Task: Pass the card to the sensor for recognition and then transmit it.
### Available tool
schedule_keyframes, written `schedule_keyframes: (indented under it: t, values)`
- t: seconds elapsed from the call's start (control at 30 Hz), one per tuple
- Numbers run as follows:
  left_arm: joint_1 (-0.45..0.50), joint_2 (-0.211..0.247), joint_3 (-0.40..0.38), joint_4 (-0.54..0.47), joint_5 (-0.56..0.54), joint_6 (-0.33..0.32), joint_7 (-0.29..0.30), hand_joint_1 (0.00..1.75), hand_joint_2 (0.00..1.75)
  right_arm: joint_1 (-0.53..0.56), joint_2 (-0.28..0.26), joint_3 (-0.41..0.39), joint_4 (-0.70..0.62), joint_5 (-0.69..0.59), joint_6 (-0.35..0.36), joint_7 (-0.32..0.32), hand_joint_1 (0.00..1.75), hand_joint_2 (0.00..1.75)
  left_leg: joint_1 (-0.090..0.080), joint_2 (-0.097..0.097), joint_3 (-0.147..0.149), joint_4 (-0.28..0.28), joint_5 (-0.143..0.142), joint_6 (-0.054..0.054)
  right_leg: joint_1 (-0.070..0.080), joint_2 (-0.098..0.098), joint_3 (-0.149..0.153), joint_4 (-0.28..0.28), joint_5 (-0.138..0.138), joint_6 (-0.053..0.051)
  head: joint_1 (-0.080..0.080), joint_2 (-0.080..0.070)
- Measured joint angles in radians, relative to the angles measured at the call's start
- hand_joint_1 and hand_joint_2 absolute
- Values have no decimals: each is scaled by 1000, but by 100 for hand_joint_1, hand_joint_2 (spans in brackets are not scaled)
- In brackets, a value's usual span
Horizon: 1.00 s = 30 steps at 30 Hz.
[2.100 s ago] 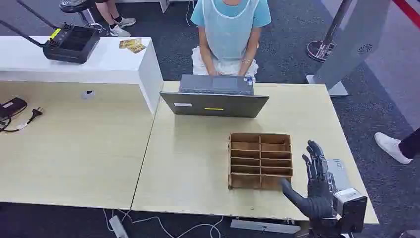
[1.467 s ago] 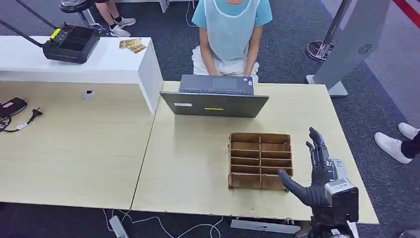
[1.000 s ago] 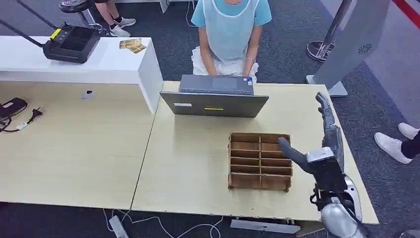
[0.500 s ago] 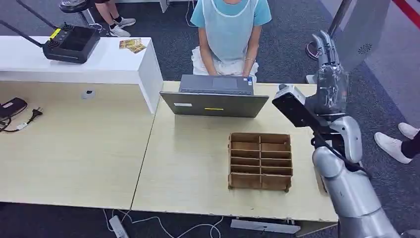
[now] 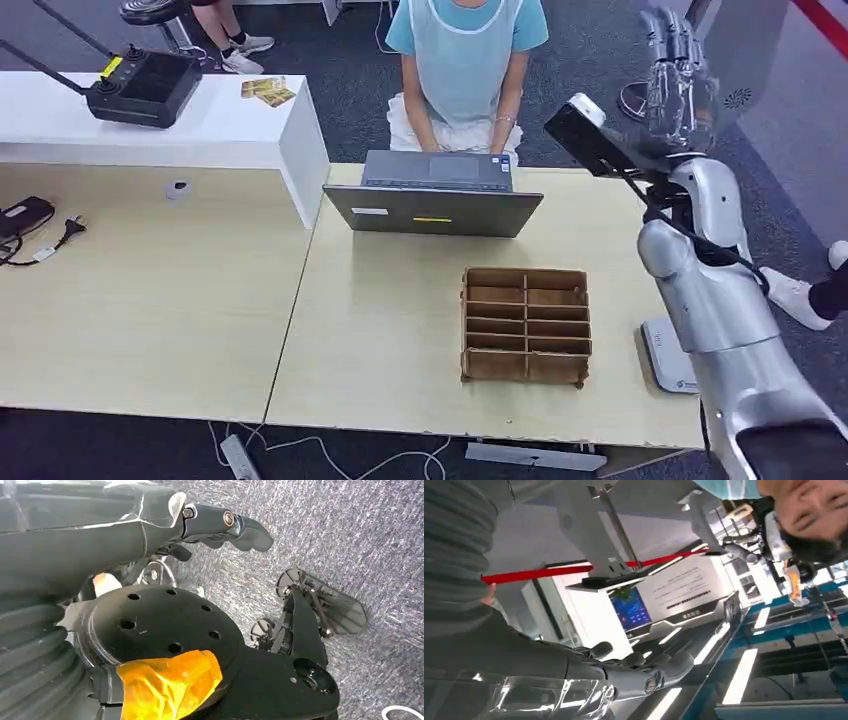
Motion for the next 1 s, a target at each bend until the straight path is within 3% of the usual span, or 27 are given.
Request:
schedule_keyframes:
  t: [0.67,1.0]
  values:
    - [0,2,-8,0,-10,-5,1,0,175,-47,0,27,91,32,11,18,0,175,0,0,0,0,0,0,0,0,0,0,0,0,0,0]
    - [-5,5,-22,0,-39,-10,19,0,175,-173,8,42,272,100,33,63,0,175,0,0,0,0,0,0,0,0,0,0,0,0,0,0]
